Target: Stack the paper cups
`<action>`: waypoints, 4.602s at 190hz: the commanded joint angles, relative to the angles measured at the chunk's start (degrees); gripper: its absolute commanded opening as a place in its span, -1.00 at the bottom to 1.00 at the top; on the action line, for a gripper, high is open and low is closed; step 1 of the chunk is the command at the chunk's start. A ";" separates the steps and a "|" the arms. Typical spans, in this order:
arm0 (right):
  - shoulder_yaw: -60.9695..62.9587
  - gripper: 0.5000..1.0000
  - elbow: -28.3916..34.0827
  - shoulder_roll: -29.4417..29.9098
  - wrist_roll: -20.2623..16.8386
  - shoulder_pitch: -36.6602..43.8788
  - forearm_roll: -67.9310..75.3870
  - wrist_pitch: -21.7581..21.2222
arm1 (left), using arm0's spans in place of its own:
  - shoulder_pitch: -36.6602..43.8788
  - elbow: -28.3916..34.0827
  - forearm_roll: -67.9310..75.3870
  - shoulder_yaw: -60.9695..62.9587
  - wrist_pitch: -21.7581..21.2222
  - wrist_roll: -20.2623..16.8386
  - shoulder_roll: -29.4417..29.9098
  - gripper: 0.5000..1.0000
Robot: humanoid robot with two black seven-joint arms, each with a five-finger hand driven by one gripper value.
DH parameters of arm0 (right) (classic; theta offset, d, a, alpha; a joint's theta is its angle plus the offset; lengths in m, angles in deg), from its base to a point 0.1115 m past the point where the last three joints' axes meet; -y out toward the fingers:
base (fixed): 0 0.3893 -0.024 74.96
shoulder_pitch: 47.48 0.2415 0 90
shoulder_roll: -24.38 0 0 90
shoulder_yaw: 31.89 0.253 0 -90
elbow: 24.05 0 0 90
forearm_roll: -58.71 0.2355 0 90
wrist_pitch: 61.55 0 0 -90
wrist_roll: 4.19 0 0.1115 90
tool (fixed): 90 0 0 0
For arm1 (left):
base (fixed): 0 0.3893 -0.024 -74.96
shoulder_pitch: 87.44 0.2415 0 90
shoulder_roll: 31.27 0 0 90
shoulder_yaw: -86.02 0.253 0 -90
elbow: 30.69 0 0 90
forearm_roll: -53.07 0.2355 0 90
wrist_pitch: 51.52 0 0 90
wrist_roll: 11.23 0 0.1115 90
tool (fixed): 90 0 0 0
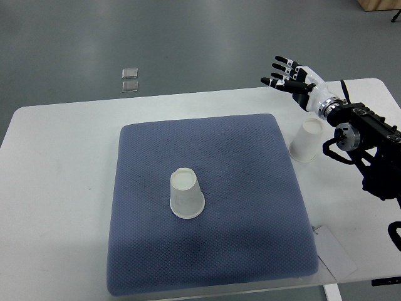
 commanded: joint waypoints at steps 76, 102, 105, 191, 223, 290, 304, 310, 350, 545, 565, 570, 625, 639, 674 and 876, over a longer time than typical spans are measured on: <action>-8.50 0.66 6.86 -7.41 0.70 1.07 -15.63 -0.62 | 0.00 0.00 0.00 0.00 0.00 0.00 0.00 1.00; -12.55 0.66 10.64 -12.33 2.28 1.95 -26.27 -0.80 | 0.00 0.00 0.00 0.00 0.00 0.00 0.00 1.00; -13.33 0.67 11.07 -13.20 2.54 2.22 -27.40 -0.80 | 0.00 0.00 0.00 0.00 0.00 0.00 0.00 1.00; -29.77 0.66 18.28 -28.68 5.89 7.93 -47.36 -5.37 | 0.00 0.00 0.00 0.00 0.00 0.00 0.00 1.00; -32.15 0.66 18.37 -28.94 5.97 8.55 -48.59 -5.37 | 0.00 0.00 0.00 0.00 0.00 0.00 0.00 1.00; -38.12 0.65 14.33 -25.60 6.06 9.16 -52.19 -4.05 | 0.00 0.00 0.00 0.00 0.00 0.00 0.00 1.00; -38.39 0.64 13.01 -24.19 6.15 9.16 -52.46 -2.91 | 0.00 0.00 0.00 0.00 0.00 0.00 0.00 1.00; -38.47 0.64 12.66 -23.76 6.15 9.07 -52.54 -2.47 | 0.00 0.00 0.00 0.00 0.00 0.00 0.00 1.00; -38.56 0.58 11.25 -22.26 6.15 9.16 -52.63 -1.77 | 0.00 0.00 0.00 0.00 0.00 0.00 0.00 1.00; -38.56 -1.00 16.00 -28.76 12.83 19.44 -52.11 -2.56 | 0.00 0.00 0.00 0.00 0.00 0.00 0.00 1.00; -38.56 -1.00 19.77 -30.17 18.36 24.54 -51.31 -6.42 | 0.00 0.00 0.00 0.00 0.00 0.00 0.00 1.00; -38.47 -1.00 20.22 -30.17 18.89 25.42 -51.31 -6.86 | 0.00 0.00 0.00 0.00 0.00 0.00 0.00 1.00; -38.47 -1.00 26.37 -25.51 20.12 32.63 -50.87 -9.94 | 0.00 0.00 0.00 0.00 0.00 0.00 0.00 1.00; -38.56 -1.00 28.30 -23.84 21.09 33.86 -50.87 -11.26 | 0.00 0.00 0.00 0.00 0.00 0.00 0.00 1.00; -38.56 -1.00 34.01 -20.77 22.06 35.26 -50.96 -16.44 | 0.00 0.00 0.00 0.00 0.00 0.00 0.00 1.00; -41.55 -1.00 36.48 -12.07 20.74 34.91 -57.03 -19.34 | 0.00 0.00 0.00 0.00 0.00 0.00 0.00 1.00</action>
